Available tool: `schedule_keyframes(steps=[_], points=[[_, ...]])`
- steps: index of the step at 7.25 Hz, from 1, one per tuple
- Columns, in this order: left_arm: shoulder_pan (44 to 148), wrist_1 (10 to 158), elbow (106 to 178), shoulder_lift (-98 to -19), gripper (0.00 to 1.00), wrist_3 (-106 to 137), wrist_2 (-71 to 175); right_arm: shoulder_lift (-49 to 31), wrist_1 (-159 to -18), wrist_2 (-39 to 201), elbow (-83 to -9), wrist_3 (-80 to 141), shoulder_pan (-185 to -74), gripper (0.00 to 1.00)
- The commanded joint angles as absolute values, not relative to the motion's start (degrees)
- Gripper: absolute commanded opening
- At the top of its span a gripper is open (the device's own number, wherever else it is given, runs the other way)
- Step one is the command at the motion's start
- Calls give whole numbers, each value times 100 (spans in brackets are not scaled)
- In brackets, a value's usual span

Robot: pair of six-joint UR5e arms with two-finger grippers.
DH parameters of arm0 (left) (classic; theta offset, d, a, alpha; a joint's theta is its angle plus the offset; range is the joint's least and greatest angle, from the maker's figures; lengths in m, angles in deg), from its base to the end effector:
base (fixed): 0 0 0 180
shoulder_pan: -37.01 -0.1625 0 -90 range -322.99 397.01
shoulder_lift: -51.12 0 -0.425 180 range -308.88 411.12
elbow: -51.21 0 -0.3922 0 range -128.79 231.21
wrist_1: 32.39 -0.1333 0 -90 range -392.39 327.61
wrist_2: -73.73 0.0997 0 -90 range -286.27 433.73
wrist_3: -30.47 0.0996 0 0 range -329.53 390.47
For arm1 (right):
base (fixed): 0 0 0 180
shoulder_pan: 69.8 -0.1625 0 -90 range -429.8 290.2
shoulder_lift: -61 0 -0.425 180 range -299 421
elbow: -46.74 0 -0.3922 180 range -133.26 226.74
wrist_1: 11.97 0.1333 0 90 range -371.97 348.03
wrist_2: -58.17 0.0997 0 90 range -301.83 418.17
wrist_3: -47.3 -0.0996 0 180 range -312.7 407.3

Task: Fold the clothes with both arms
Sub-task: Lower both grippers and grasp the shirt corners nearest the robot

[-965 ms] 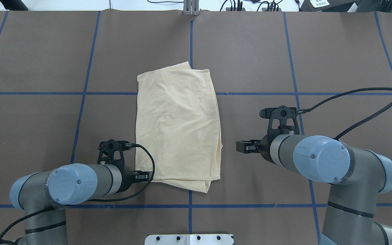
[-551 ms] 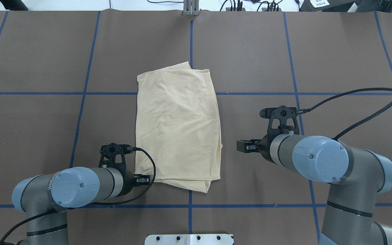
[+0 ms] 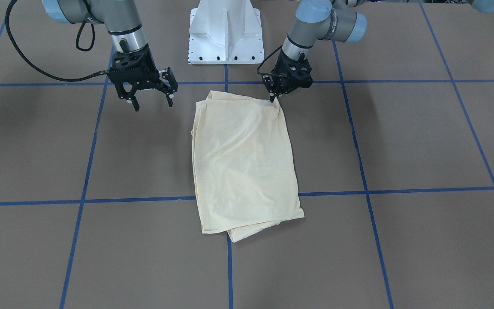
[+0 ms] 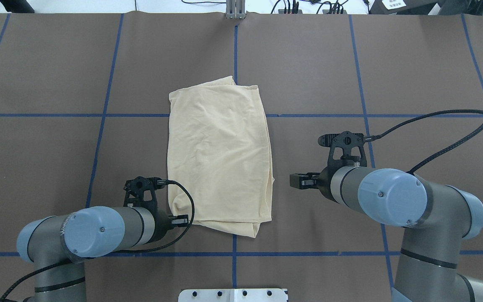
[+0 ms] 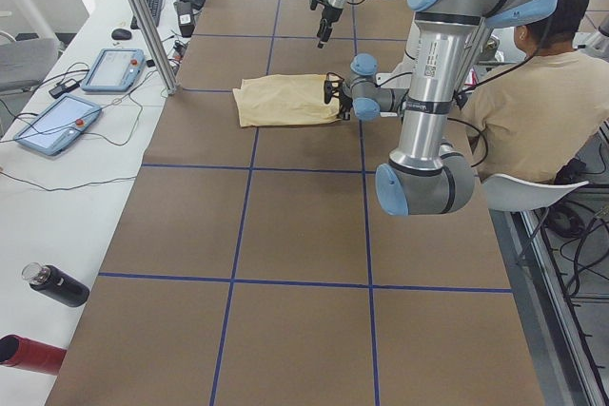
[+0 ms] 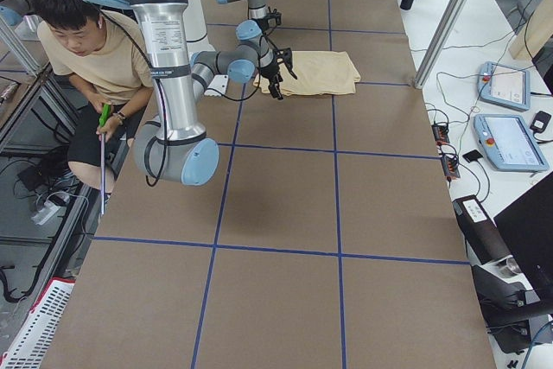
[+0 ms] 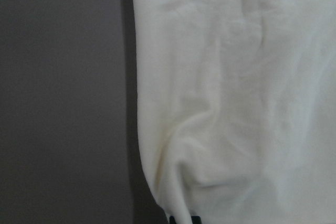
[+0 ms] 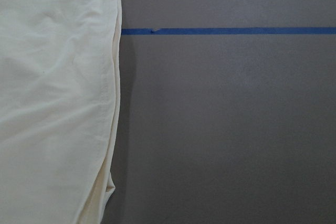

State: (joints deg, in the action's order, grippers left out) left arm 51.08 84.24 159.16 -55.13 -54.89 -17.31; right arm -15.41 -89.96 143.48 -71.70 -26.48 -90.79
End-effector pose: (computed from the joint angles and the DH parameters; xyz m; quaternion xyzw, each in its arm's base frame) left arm 0.5295 -0.2683 0.3116 0.0746 0.5008 -0.0663 0.8598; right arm -0.4442 -0.3219 0.2906 0.1794 -0.4186 0.0556 0.8886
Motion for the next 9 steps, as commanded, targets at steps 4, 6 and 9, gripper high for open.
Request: schedule_keyframes(steps=[4,6,9], points=[[5108,8424,15940,-5532,0,-5522,-1706,-406,-9517,13677,-6348,-4775,-8380,94],[5108,8424,15931,-5541,0,-5522,-1706,-10,-10281,13560,-6304,-5594,-7905,92],[5108,8424,15940,-5576,0,-5522,-1601,325,-10443,13569,-5865,-5615,-7762,89]])
